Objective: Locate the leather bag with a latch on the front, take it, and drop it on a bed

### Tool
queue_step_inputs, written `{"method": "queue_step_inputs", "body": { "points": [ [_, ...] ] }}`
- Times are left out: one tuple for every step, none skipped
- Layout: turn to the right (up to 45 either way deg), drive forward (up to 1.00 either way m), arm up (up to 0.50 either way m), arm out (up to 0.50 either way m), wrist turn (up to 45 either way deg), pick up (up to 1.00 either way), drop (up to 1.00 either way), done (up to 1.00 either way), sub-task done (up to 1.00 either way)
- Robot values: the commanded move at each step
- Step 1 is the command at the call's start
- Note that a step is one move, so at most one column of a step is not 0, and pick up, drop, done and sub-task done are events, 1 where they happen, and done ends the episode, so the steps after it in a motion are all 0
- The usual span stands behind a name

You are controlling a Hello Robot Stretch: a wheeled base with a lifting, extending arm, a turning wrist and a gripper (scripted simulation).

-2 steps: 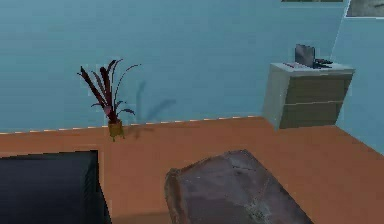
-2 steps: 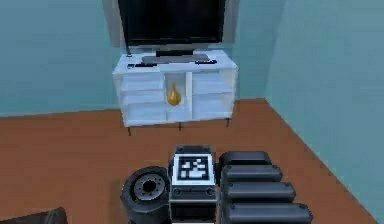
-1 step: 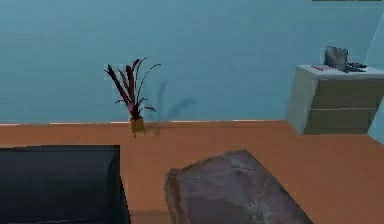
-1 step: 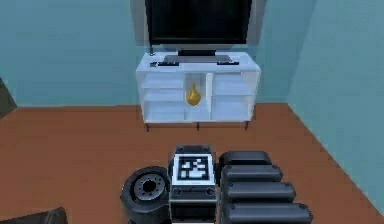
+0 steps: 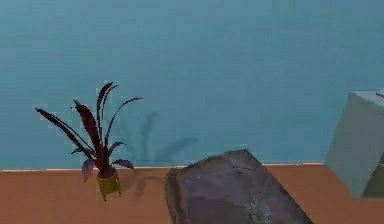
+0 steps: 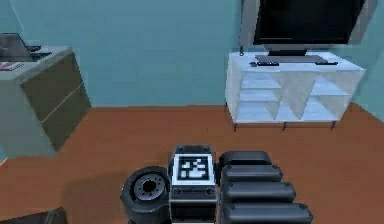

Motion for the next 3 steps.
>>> {"method": "queue_step_inputs", "body": {
  "points": [
    [-9.0,0.0,0.0,0.0,0.0,0.0,0.0,0.0,0.0],
    [0.0,0.2,0.0,0.0,0.0,0.0,0.0,0.0,0.0],
    [-36.0,0.0,0.0,0.0,0.0,0.0,0.0,0.0,0.0]
  ]
}}
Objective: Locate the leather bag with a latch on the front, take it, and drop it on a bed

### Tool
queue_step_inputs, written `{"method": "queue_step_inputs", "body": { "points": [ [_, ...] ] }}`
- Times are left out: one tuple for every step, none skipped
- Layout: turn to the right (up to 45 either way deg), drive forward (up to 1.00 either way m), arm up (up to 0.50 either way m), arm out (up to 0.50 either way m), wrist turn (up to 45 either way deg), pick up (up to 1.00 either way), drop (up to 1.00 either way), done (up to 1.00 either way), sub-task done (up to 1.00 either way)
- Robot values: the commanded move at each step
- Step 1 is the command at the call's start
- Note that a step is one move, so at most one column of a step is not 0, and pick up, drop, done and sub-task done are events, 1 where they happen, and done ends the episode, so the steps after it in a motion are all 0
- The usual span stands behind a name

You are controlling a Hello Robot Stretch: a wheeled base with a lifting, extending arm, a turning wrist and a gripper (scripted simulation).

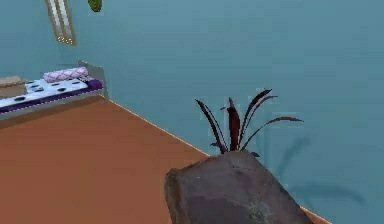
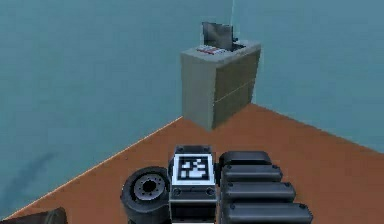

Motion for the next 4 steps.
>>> {"method": "queue_step_inputs", "body": {
  "points": [
    [0.0,0.3,0.0,0.0,0.0,0.0,0.0,0.0,0.0],
    [-45.0,0.0,0.0,0.0,0.0,0.0,0.0,0.0,0.0],
    [0.0,1.0,0.0,0.0,0.0,0.0,0.0,0.0,0.0],
    [-3.0,0.0,0.0,0.0,0.0,0.0,0.0,0.0,0.0]
  ]
}}
